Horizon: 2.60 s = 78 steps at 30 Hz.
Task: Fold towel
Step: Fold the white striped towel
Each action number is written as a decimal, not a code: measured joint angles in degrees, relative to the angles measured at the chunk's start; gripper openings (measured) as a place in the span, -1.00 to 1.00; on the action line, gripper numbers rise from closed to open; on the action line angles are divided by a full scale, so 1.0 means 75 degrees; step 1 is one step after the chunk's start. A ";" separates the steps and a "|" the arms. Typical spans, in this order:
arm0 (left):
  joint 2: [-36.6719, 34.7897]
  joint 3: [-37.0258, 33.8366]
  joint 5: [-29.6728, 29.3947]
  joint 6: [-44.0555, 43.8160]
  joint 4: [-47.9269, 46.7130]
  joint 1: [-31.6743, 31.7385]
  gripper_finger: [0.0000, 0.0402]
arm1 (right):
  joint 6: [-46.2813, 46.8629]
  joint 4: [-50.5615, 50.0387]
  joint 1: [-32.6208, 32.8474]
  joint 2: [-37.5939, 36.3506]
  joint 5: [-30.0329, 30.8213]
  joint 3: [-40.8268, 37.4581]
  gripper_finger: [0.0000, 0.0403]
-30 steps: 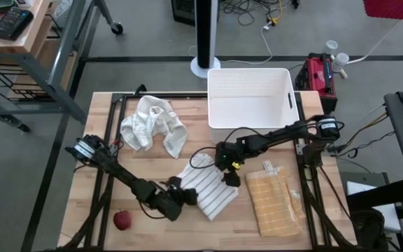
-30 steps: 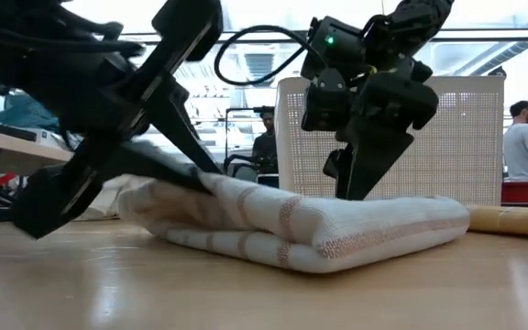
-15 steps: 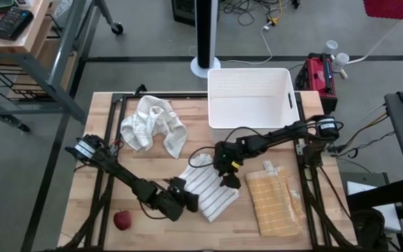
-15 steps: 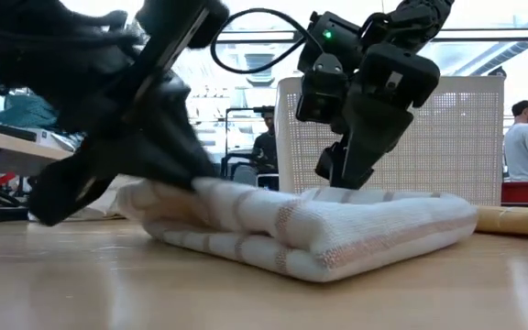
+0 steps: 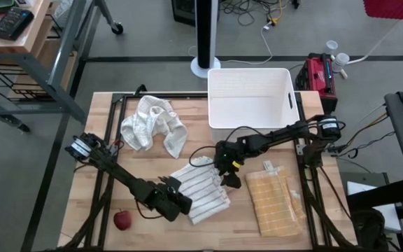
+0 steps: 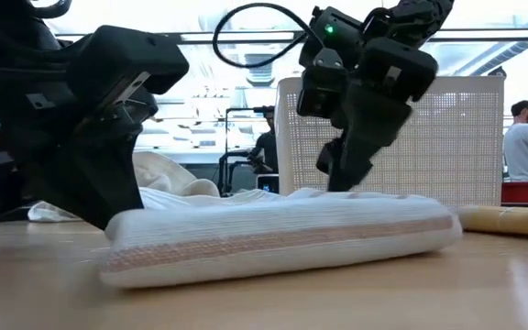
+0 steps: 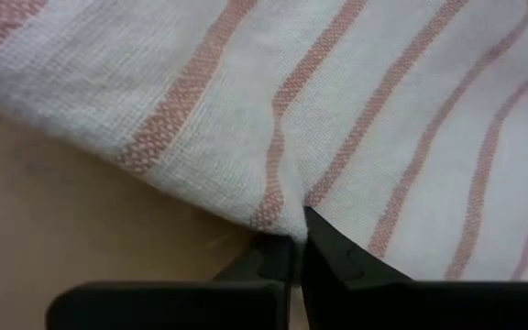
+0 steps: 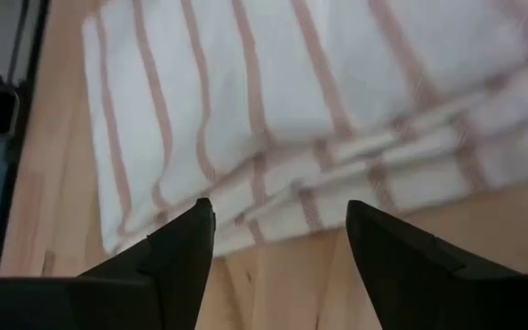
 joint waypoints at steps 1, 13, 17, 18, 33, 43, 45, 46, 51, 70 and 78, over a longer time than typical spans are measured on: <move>-0.0020 -0.0004 0.0015 0.0020 -0.0038 0.0000 -1.00 | 0.0052 0.0097 0.0000 -0.0007 -0.0001 0.0000 0.18; -0.0063 -0.0028 -0.0095 0.0085 -0.0081 0.0000 -1.00 | 0.1106 0.0564 0.0030 0.0387 0.0026 0.0003 0.24; -0.0058 -0.0038 -0.0164 0.0148 -0.0027 0.0000 -1.00 | 0.1287 0.0656 0.0052 0.0625 -0.0037 0.0000 0.31; -0.0057 -0.0038 -0.0169 0.0148 -0.0011 0.0000 -1.00 | 0.1300 0.0681 0.0052 0.0635 -0.0068 0.0000 0.33; -0.0025 -0.0059 -0.0528 0.0347 0.0312 0.0012 -1.00 | 0.2035 0.1601 0.0050 0.0928 -0.0516 0.0006 0.38; -0.0025 -0.0062 -0.0752 0.0376 0.0402 0.0009 -1.00 | 0.2417 0.2626 0.0047 0.1395 -0.0603 0.0007 0.02; -0.0025 -0.0062 -0.0939 0.0378 0.0400 -0.0006 -1.00 | 0.2417 0.2656 0.0047 0.1389 -0.0605 0.0006 -0.19; -0.0031 -0.0062 -0.1038 0.0378 0.0408 -0.0017 -1.00 | 0.2414 0.2662 0.0047 0.1389 -0.0605 0.0005 -0.32; -0.0191 -0.0062 -0.1138 0.0526 0.0399 -0.0042 -1.00 | 0.2321 0.2620 0.0047 0.1249 -0.0922 -0.0006 -0.93; -0.1310 -0.0050 -0.1642 0.1429 0.0242 0.0031 -1.00 | 0.1978 0.1130 0.0186 -0.0215 -0.0714 -0.0029 -0.97; -0.1313 -0.0047 -0.0894 0.2326 0.0340 0.0472 -1.00 | 0.1685 0.0874 0.0484 -0.0345 -0.0303 -0.0032 -0.97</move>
